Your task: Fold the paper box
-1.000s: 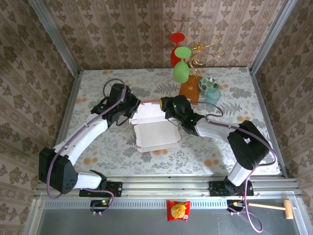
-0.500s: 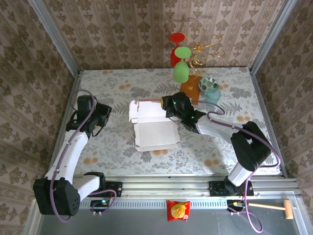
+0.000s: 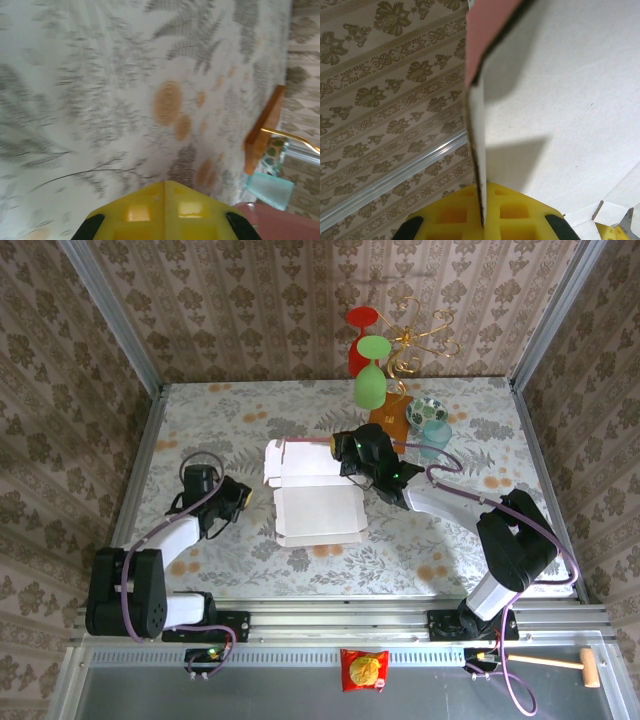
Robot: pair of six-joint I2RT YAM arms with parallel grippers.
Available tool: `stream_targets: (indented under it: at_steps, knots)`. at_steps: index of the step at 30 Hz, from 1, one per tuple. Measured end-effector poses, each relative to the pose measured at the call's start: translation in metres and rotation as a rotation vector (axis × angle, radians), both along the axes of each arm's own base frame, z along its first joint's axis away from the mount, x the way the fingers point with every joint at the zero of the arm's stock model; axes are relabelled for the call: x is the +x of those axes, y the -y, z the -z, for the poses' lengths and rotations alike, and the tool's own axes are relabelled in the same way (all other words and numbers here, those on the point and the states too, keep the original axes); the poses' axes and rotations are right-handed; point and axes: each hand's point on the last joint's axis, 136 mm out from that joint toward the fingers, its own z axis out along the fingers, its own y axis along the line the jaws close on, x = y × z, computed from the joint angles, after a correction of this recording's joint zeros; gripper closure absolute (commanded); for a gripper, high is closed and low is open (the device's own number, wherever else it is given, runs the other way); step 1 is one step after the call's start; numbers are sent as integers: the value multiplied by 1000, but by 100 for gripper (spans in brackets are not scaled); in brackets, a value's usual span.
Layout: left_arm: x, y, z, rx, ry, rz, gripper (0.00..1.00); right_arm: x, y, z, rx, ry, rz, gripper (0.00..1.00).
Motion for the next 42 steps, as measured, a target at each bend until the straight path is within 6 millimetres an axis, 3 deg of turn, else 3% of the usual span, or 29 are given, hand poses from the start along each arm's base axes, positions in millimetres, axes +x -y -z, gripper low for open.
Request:
stream_targets:
  at_steps: [5, 11, 17, 26, 36, 42]
  knots:
    - [0, 23, 5, -57, 50, 42, 98, 2, 3, 0, 0, 0, 7, 100]
    - [0, 26, 27, -118, 28, 5, 94, 4, 5, 0, 1, 1, 13, 100]
    - [14, 42, 14, -191, 117, 5, 90, 4, 5, 1, 2, 2, 13, 100]
    - [10, 66, 7, -249, 196, -15, 90, 5, 5, 1, 2, 2, 13, 100]
    - [3, 71, -16, -68, 217, -4, 85, 11, 8, -7, 23, 32, 31, 100]
    - [1, 68, -5, 132, 176, 55, 73, 14, 9, -9, 21, 52, 42, 100]
